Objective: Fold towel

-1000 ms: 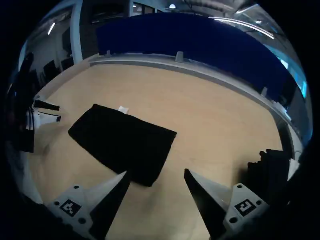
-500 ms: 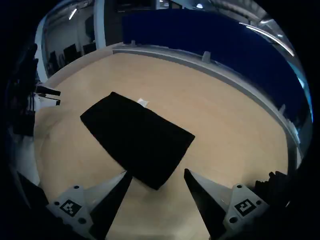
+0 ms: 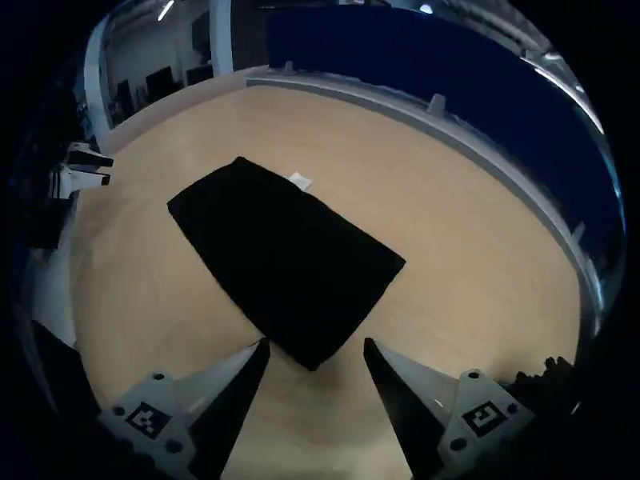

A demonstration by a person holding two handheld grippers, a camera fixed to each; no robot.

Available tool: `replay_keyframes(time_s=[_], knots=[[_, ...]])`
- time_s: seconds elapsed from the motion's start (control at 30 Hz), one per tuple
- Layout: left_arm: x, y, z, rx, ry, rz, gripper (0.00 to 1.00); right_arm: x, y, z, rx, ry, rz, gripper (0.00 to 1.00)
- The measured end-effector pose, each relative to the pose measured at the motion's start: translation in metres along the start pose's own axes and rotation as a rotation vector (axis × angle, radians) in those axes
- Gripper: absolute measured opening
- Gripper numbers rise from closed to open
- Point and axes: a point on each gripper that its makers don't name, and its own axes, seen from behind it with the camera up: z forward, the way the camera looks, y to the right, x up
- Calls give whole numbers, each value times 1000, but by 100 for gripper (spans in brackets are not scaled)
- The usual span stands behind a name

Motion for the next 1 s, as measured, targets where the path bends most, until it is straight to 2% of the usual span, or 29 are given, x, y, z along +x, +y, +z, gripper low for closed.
replay_keyframes(time_s=[0.2,0.5,0.77,1.0], knots=[[-8,-5,-15,15,-2,-26,91,-12,-5,7,34,-21,10,69],[-24,-10,-32,34,-16,-48,91,-18,-2,8,42,-43,-1,51],[-35,-13,-40,44,-29,-58,91,-19,1,6,46,-53,-11,32],[-39,-17,-42,54,-30,-72,91,-20,6,8,30,-67,-24,8]])
